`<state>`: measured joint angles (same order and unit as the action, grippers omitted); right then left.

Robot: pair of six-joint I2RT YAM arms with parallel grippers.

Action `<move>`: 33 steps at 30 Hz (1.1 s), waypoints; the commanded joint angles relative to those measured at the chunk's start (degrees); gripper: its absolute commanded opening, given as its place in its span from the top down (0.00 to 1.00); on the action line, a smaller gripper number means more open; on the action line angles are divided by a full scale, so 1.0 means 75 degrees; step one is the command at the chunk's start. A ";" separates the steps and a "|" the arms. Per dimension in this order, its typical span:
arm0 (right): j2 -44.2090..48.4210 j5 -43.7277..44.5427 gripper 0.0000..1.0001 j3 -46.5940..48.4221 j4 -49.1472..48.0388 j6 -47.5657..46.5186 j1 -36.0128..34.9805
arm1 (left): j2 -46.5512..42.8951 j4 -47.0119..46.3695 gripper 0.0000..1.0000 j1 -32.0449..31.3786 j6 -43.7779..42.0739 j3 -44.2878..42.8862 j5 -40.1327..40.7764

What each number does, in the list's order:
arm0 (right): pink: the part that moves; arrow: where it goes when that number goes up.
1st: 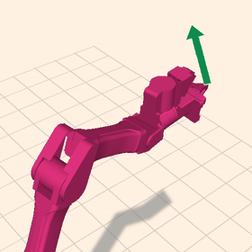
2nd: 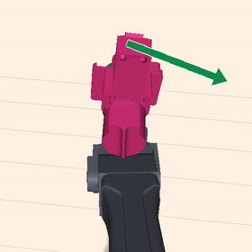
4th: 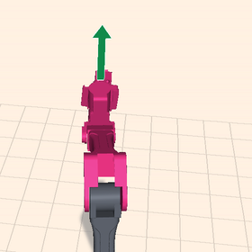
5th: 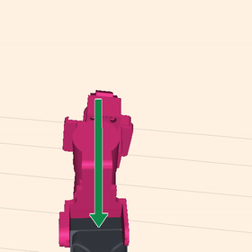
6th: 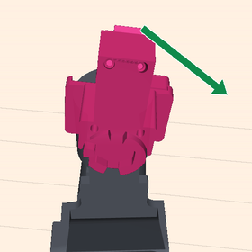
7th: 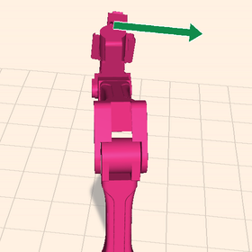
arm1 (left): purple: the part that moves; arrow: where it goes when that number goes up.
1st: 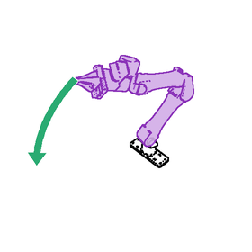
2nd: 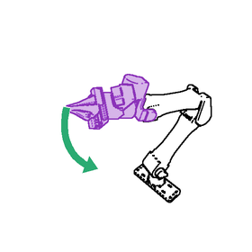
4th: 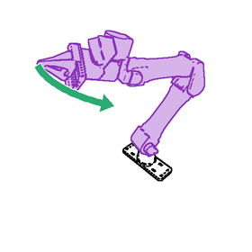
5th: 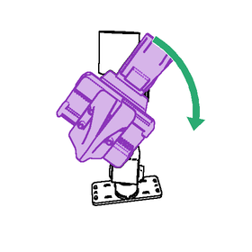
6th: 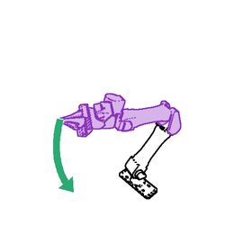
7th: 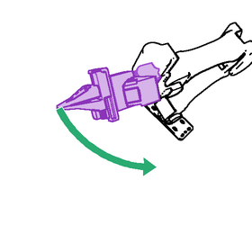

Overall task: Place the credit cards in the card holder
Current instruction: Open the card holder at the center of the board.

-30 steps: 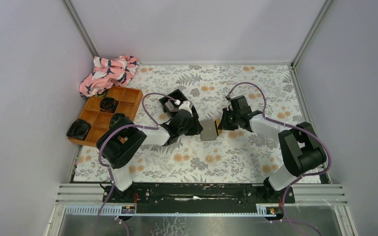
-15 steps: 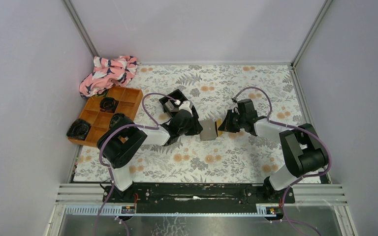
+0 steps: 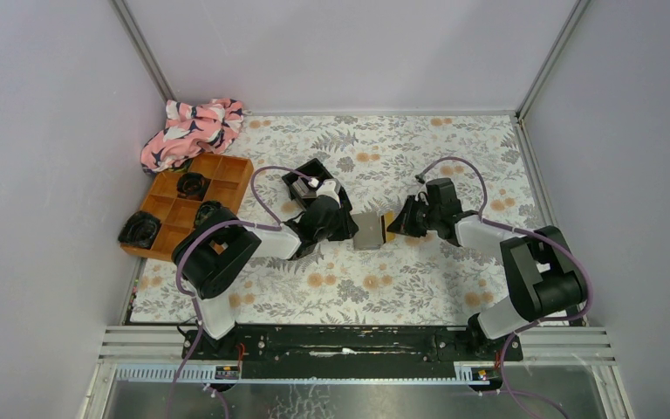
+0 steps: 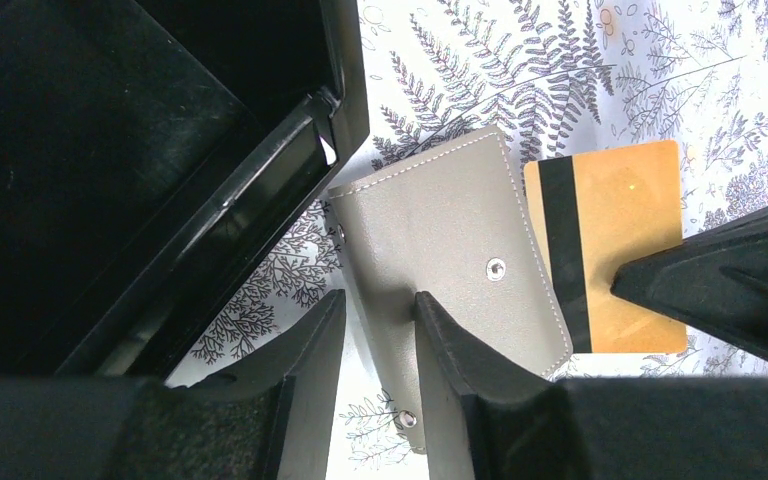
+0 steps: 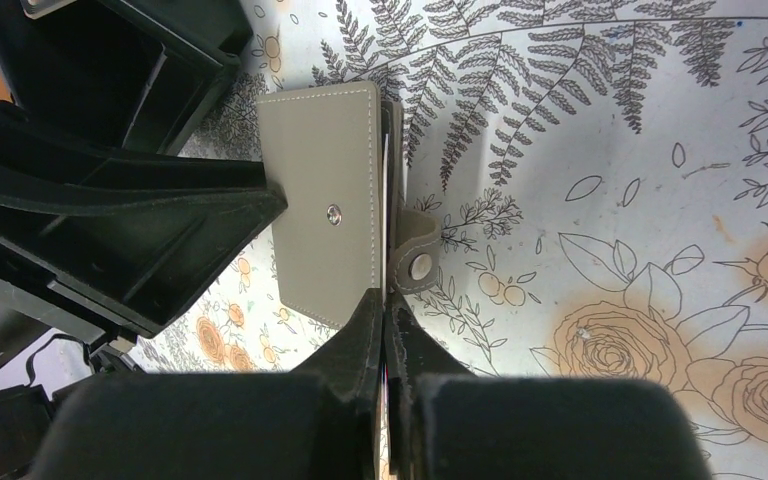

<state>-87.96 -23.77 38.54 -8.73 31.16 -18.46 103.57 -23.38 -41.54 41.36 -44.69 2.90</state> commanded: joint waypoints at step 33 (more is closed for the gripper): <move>-0.0280 -0.0651 1.00 -0.0381 -0.1141 0.0275 0.0107 | 0.0294 0.0172 0.63 -0.0043 0.0098 0.0214 0.0083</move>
<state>-89.76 -26.76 35.94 -14.50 32.86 -17.85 103.79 -23.81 -41.54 42.50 -44.53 2.92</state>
